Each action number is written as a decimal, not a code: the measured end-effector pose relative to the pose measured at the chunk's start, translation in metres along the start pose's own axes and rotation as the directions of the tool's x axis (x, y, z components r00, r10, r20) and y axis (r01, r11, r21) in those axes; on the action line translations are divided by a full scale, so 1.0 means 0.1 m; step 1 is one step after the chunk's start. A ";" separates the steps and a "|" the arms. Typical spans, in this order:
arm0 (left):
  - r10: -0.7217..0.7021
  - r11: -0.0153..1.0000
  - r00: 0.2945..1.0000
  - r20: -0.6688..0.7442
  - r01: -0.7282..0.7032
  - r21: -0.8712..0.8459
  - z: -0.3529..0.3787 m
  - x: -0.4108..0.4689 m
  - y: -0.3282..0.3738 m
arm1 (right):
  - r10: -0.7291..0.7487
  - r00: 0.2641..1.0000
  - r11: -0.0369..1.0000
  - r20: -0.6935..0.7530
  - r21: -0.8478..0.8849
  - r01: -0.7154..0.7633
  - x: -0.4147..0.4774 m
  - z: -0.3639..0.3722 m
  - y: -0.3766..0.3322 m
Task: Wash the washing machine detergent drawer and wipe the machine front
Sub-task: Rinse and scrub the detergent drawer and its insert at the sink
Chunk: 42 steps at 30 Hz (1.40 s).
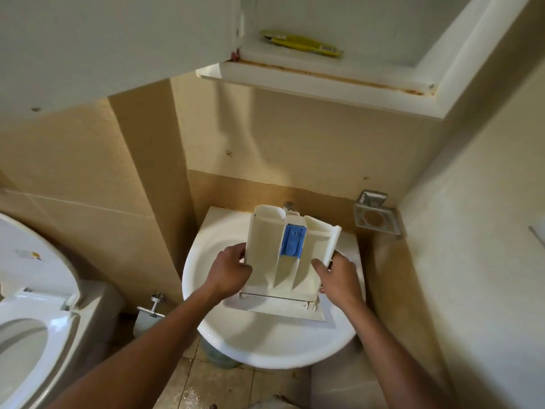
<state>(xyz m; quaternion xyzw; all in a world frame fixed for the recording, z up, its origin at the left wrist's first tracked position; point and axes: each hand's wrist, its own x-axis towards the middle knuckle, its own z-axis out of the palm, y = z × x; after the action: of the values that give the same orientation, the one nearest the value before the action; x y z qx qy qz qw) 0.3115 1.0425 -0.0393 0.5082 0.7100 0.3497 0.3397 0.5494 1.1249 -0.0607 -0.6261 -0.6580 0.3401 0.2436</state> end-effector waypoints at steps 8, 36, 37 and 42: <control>-0.184 0.977 0.983 -0.004 0.182 -0.107 -0.21 0.05 -0.07 | -0.136 0.990 0.957 -0.019 -0.261 0.127 0.14 -0.06 -0.41; -0.236 0.965 0.969 0.073 0.225 0.138 0.35 0.01 -0.56 | 0.206 0.973 0.938 0.106 -0.303 -0.166 -0.11 0.41 0.05; -0.230 0.965 0.971 0.061 0.219 0.145 0.37 0.02 -0.58 | 0.209 0.973 0.938 0.100 -0.301 -0.171 -0.10 0.43 0.05; -0.254 0.947 0.964 0.078 0.231 0.222 0.37 0.09 -0.57 | 0.236 0.963 0.916 0.127 -0.359 -0.178 -0.07 0.41 0.04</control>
<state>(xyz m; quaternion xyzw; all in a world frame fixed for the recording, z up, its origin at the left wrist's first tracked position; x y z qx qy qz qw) 0.3122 1.0432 -0.1079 0.4680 0.7811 0.2004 0.3615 0.5222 1.1121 -0.0898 -0.6943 -0.6553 0.2953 0.0366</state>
